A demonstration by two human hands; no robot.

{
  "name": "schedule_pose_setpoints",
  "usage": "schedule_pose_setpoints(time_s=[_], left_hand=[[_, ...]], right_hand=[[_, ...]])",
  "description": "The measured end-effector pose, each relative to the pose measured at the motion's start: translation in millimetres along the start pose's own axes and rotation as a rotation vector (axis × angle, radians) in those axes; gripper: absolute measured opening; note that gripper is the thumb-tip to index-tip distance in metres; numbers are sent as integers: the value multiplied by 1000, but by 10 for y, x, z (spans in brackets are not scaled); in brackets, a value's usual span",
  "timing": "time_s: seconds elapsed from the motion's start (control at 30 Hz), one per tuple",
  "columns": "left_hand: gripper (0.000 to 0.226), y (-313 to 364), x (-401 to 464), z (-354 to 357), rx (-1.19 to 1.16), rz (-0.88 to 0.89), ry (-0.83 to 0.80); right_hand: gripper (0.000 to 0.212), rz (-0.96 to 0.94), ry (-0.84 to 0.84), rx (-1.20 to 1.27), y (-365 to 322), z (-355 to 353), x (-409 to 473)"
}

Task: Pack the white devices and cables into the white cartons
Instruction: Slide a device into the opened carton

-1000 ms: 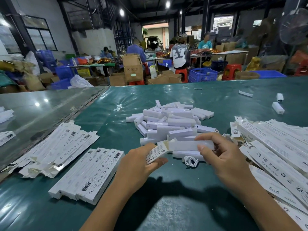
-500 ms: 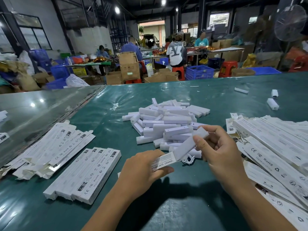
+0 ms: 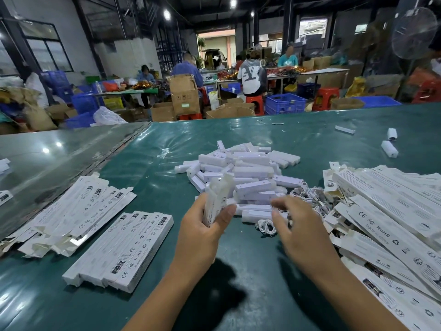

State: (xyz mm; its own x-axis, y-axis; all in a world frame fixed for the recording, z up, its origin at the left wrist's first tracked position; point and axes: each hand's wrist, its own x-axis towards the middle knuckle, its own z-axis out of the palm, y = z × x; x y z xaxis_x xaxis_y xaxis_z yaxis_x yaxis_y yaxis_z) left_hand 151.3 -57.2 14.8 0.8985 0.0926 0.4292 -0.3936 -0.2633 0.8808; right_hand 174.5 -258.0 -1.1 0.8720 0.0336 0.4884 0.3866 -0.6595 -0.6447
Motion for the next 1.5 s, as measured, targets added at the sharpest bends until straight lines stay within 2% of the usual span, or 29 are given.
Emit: schedule_pose_setpoints(time_s=[0.07,0.13,0.27,0.4,0.47,0.6,0.67,0.77,0.87,0.93,1.03,1.13,1.23,1.3,1.4,1.5], left_hand=[[27,13,-20,6,-116,-24,26],[35,-15,-21,37,-167,-47,37],[41,-30,-27,86,-149,-68,19],[45,-38,-48,78,-109,-44,24],[37,-34,-44,96,-118,-52,22],[21,-46,-61,117,-158,-65,100],[25,-53,-73,105,-190,-10,130],[21,-69,-60,155,-225,-75,55],[13,-100,-45,171,-171,-133,1],[16,-112,-41,165,-163,-123,-20],[16,-68,-66,183,-210,-149,-80],[8,-36,-84,201,-224,-124,-171],[8,-56,-80,181,-290,-168,-119],[10,-54,-91,194,-405,-237,-111],[13,-38,-75,204,-715,-387,-155],[18,-50,-49,174,-777,-428,-191]], right_hand=[[20,23,-188,-217,93,81,2],[32,37,-282,-329,146,155,2],[24,-6,-239,-417,144,196,32],[18,-6,-220,-349,170,185,26],[18,3,-203,-268,176,168,29],[20,113,-101,56,174,94,49],[19,200,-103,177,180,82,61],[15,334,-124,366,191,92,82],[13,429,-187,677,159,84,76],[15,394,-243,770,139,71,60],[19,270,-345,784,88,73,28],[18,193,-434,827,45,40,1],[19,153,-509,845,39,1,-4],[20,169,-478,881,24,16,-7],[31,165,-506,950,-6,75,-40],[32,189,-494,1043,-87,109,-79]])
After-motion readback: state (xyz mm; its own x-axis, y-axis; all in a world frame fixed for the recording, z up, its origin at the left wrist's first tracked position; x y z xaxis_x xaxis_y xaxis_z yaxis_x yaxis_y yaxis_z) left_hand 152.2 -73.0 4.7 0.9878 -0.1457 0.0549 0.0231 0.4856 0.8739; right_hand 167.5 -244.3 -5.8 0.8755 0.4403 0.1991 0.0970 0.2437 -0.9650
